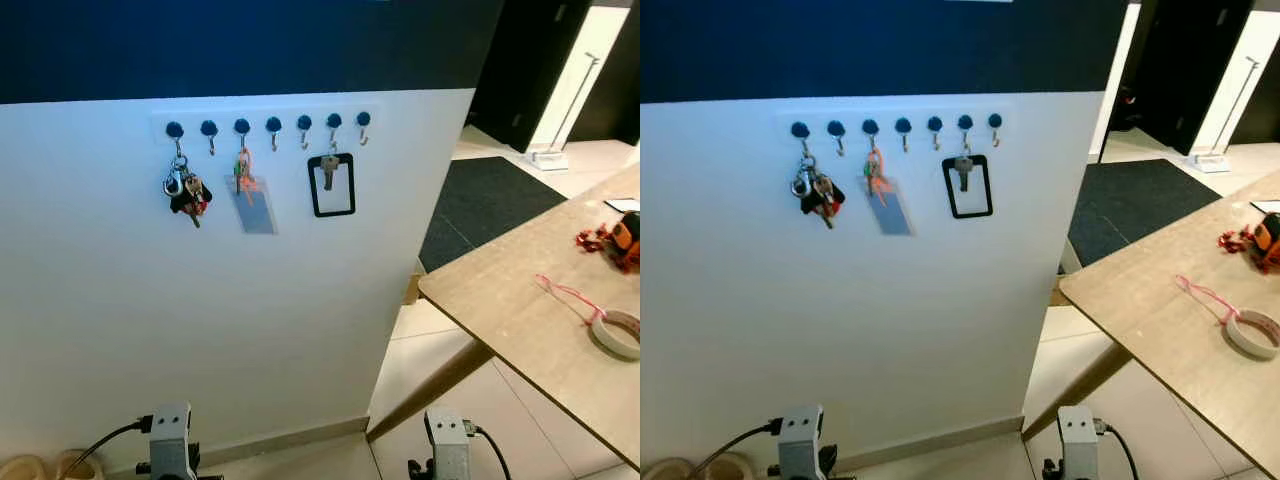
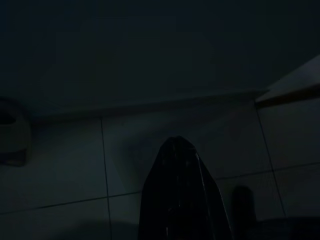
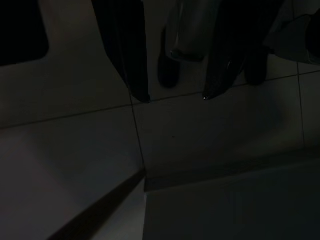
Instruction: Hang keys on a hook
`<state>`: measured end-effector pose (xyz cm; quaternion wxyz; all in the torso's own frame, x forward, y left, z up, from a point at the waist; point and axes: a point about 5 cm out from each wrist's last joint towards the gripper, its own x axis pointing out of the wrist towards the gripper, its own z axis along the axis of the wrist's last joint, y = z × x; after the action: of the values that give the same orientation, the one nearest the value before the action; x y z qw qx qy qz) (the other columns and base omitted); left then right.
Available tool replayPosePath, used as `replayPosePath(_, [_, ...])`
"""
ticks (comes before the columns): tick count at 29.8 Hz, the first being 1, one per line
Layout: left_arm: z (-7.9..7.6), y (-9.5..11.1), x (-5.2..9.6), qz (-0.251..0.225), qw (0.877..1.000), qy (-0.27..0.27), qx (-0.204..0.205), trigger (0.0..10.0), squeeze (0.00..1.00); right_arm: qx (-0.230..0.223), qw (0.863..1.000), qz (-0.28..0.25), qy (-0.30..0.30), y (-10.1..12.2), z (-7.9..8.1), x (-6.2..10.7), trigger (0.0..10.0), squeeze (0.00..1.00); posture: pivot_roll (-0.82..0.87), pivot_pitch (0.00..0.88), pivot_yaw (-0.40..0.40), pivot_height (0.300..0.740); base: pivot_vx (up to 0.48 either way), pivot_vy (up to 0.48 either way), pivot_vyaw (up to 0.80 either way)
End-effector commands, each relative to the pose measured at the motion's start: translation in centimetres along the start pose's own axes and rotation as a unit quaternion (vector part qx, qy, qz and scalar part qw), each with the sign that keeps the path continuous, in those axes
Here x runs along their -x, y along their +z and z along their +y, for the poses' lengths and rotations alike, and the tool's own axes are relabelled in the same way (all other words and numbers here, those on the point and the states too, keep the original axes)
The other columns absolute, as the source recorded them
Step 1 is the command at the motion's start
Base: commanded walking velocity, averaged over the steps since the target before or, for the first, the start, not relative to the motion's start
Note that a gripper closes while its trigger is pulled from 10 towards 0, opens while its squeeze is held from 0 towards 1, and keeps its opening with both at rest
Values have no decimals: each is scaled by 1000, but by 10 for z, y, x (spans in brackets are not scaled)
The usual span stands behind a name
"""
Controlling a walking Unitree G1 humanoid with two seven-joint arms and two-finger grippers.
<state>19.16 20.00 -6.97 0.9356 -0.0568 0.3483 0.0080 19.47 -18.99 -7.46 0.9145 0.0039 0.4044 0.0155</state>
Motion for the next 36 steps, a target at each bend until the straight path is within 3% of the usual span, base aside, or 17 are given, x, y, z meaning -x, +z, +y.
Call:
replayPosePath(1, [0,-7,2,12,1000,-1,2,10000,0,-4,1000,3,-2,-3,0,1,10000,0,35,12,-13,740,-266,0,0])
replayPosePath(8, [1,-6,4,2,1000,-4,-3,10000,0,-7,1000,5,4,-4,8,0,10000,0,56,46,-9,740,-265,0,0])
replayPosePath(16, [-2,7,2,-42,999,-15,-10,10000,0,-6,1000,8,13,-7,12,0,10000,0,81,71,-9,740,-261,0,0])
replayPosePath(36, [-4,12,7,-71,997,-14,-14,10000,0,-3,1000,-1,24,-2,18,-2,10000,0,110,97,-7,740,-215,0,0])
